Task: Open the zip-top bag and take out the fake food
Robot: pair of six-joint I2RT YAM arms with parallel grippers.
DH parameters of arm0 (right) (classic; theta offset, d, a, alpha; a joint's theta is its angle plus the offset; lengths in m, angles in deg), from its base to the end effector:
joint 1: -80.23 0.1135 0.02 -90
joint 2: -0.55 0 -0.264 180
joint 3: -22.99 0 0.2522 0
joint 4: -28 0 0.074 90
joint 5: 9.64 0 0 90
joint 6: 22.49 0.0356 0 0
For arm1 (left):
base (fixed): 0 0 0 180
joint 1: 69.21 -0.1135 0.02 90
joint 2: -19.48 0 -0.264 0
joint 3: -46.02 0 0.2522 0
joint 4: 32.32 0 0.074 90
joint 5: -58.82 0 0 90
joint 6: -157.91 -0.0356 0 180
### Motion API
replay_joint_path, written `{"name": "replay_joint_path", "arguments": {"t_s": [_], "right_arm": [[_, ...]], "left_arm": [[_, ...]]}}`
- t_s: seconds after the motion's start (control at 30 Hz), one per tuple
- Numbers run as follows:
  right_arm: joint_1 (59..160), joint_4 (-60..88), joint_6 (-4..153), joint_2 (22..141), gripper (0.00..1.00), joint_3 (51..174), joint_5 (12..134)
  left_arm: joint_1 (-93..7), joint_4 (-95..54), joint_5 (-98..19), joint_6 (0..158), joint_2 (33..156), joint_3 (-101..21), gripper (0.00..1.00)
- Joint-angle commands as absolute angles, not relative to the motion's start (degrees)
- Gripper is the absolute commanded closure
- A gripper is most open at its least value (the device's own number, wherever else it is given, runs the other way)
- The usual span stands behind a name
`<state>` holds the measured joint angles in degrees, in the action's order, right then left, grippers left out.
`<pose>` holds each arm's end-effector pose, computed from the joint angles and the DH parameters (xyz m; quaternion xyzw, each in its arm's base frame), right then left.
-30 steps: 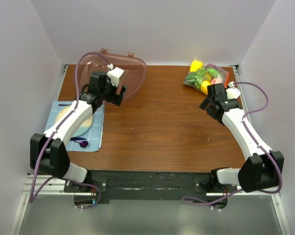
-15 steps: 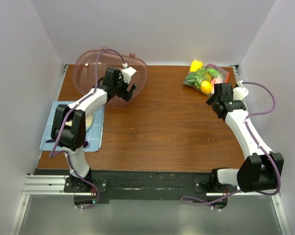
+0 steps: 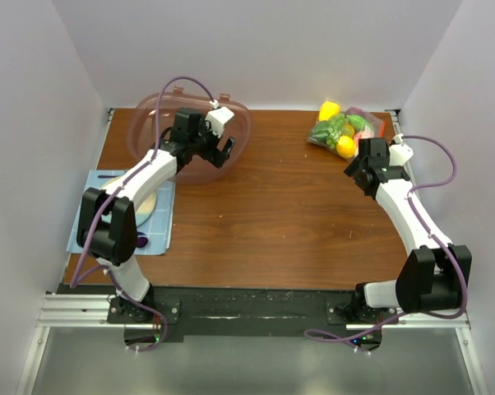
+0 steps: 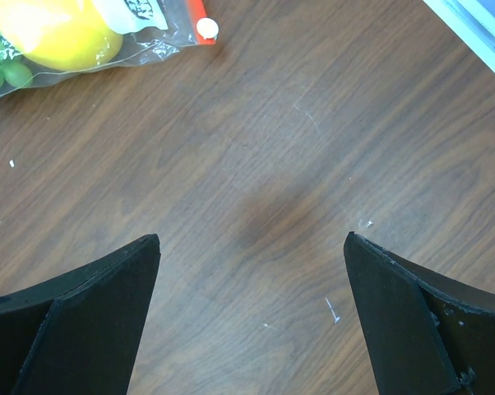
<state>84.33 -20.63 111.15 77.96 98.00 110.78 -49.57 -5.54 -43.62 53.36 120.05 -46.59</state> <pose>0.2809 0.0021 0.2792 0.3901 0.8265 -0.0959 0.3944 0.3813 -0.1442 0.2761 0.3069 0.8271 -0.1164 0.4563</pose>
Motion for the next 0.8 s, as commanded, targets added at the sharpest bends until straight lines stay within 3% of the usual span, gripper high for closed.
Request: {"name": "replay_joint_path", "arguments": {"t_s": [0.0,0.33,0.77], "right_arm": [[84.2,-19.0,109.8,77.3,0.01,99.2,112.3],[82.7,-17.4,112.2,78.9,0.02,99.2,113.5],[78.5,-15.4,113.6,90.8,0.04,105.1,113.6]], "left_arm": [[-49.2,-3.5,-48.0,53.3,118.0,-44.8,0.00],[-49.1,3.1,-55.2,44.7,116.6,-44.3,0.00],[-46.9,-4.9,-46.4,42.7,123.0,-43.7,0.00]]}}
